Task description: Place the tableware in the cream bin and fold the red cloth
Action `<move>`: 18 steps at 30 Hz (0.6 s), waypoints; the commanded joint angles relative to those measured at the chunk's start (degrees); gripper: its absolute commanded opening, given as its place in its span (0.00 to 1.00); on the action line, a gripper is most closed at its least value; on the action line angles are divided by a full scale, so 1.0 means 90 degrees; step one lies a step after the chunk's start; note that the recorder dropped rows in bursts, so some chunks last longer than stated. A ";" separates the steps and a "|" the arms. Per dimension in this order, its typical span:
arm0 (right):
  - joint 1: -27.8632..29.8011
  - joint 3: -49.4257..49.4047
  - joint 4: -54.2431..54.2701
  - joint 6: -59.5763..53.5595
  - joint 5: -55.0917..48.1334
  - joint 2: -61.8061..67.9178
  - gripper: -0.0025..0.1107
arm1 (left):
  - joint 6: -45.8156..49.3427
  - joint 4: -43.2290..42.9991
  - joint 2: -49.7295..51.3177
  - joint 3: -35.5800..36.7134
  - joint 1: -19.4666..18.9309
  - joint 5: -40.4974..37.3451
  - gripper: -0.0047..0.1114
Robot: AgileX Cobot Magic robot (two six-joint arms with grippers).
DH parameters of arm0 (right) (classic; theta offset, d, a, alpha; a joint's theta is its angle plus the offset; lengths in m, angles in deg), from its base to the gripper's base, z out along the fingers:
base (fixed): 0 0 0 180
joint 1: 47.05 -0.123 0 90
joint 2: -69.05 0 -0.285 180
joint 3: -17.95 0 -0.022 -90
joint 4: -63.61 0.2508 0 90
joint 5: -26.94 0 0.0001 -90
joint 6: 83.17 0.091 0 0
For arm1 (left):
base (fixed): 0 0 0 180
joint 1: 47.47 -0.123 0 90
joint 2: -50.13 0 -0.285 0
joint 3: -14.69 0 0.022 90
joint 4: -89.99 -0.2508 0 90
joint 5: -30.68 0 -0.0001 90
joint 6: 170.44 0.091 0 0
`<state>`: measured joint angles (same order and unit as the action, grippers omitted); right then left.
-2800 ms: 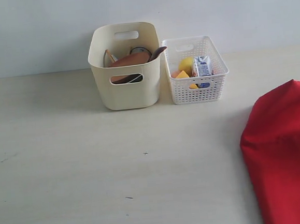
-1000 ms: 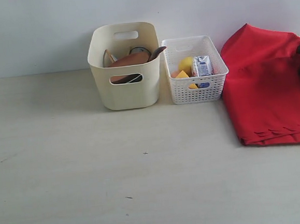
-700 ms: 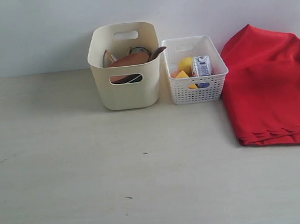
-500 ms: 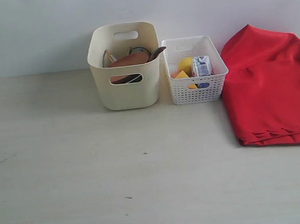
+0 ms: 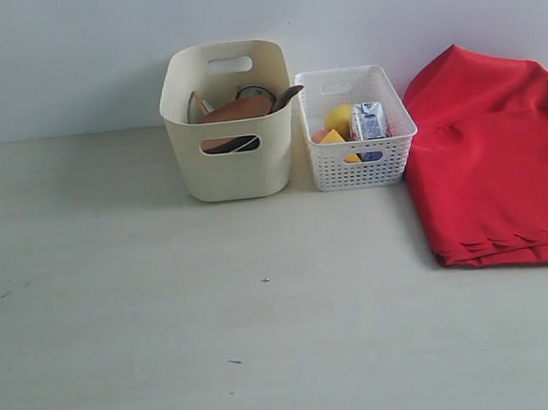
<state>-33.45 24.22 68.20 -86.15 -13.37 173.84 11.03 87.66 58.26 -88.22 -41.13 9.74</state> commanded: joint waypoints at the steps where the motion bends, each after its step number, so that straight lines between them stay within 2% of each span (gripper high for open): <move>1: -0.0401 -0.0661 -0.0066 -0.0079 0.0342 -0.0774 0.02 | -0.0022 0.0010 -0.0038 0.0014 -0.0023 0.0037 0.04; 8: -0.0852 -0.1752 -0.0076 -0.0108 0.0590 -0.1985 0.02 | -0.0022 0.0010 -0.0038 0.0014 -0.0023 0.0037 0.04; 18: -0.1063 -0.3150 -0.0053 -0.0158 0.0536 -0.4276 0.02 | -0.0022 0.0010 -0.0038 0.0014 -0.0023 0.0037 0.04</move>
<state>-42.77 -1.22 68.20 -86.94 -8.85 141.14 11.03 87.66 58.26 -88.22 -41.13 9.74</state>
